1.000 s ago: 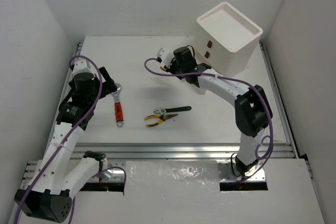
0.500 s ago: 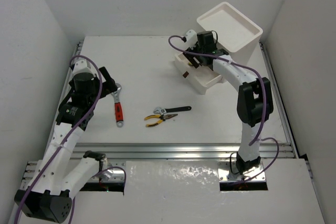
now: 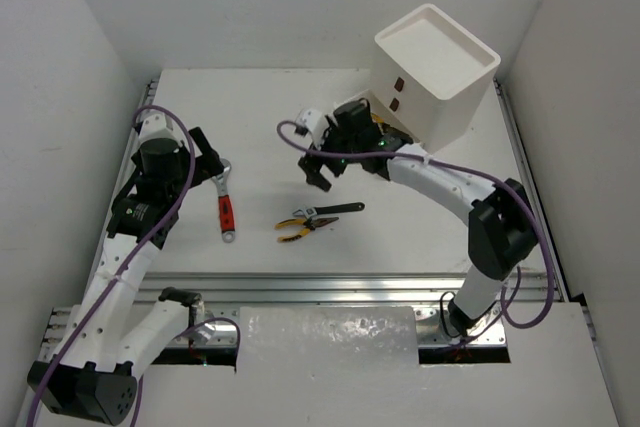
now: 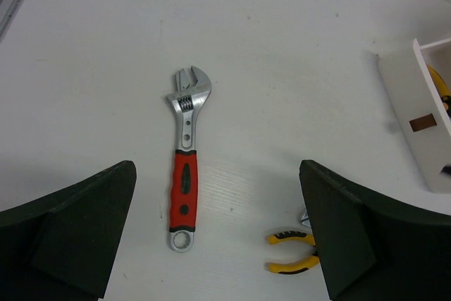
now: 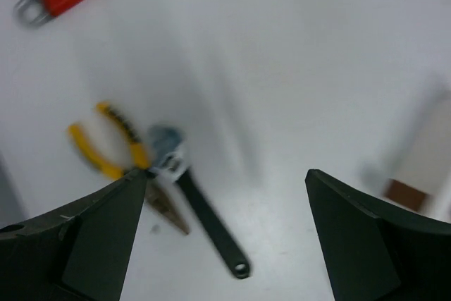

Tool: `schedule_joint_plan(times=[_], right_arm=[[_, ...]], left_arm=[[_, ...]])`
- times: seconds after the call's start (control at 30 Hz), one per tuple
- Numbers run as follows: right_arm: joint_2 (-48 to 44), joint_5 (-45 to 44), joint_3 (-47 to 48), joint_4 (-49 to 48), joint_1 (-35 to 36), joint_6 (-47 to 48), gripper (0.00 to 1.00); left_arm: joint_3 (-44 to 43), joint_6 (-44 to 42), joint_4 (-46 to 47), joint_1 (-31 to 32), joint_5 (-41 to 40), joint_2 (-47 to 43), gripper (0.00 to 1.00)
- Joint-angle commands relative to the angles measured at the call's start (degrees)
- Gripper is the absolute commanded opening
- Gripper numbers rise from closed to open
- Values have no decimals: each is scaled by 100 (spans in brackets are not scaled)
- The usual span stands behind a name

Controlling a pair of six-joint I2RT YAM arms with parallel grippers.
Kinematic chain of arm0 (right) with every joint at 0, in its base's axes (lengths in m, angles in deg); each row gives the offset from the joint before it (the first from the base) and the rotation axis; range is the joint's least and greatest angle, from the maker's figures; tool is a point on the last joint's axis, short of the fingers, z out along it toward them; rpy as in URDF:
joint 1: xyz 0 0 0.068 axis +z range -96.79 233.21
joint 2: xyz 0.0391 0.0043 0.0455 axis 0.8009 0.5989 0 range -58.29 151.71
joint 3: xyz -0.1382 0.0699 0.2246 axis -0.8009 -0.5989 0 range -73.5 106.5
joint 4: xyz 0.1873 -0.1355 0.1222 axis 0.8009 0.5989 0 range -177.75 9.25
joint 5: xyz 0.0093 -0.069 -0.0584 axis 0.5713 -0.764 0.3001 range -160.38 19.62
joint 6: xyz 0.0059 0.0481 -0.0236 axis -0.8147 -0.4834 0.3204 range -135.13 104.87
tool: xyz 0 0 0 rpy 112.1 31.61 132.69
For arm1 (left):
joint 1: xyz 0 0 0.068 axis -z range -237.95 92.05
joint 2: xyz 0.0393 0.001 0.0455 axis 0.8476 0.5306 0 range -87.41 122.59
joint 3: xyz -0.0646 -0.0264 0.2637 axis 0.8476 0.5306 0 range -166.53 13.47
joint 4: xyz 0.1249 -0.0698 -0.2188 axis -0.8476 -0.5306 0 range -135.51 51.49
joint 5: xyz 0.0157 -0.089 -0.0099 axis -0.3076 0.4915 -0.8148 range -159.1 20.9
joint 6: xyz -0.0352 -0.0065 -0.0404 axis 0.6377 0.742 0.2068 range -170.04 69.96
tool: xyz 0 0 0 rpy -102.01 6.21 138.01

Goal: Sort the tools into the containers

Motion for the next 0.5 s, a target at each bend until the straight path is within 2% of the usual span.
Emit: schedule_joint_plan(times=[0.0,0.13,0.47], right_arm=[[-78,1177,-710,370,485,434,94],[176,1537,-861,730,784,796,90],[1011,1143,-527,950,987,1095,82]], left_arm=[[-17,-29,220,-6,-82,-88,100],[-35,50,185,-6,-257,-237,100],[-44,50,185,-6,-240,-237,100]])
